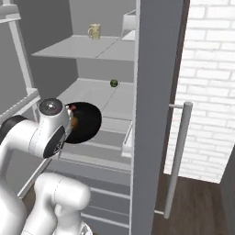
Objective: Pick the chicken drumstick and mushroom from their plates and place them in the bowl. Then put the bowl in the fridge.
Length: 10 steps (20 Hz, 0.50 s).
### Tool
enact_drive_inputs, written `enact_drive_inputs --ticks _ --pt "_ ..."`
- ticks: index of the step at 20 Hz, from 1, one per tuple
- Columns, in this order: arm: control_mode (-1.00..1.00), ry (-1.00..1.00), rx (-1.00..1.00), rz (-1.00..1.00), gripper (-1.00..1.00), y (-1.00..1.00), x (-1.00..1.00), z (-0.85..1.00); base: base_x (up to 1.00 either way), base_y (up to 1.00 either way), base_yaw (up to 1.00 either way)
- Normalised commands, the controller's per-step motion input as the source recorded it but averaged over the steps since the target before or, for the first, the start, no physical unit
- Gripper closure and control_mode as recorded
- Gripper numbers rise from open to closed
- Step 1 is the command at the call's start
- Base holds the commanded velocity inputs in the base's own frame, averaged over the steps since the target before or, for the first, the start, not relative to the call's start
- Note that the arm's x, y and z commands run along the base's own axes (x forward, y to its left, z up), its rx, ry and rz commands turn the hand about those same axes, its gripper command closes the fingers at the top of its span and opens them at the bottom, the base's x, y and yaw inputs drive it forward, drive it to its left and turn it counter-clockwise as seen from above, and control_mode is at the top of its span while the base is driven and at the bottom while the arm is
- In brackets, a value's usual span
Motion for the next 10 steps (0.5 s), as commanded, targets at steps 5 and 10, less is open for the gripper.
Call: enact_drive_inputs --ticks 5,10 --pt "1.0 0.0 0.0 0.0 1.0 0.0 0.0 0.0 0.88 0.03 -0.13" --pt "-1.0 -0.02 0.0 -0.11 1.0 0.0 0.66 0.0 0.19 0.0 -0.03"
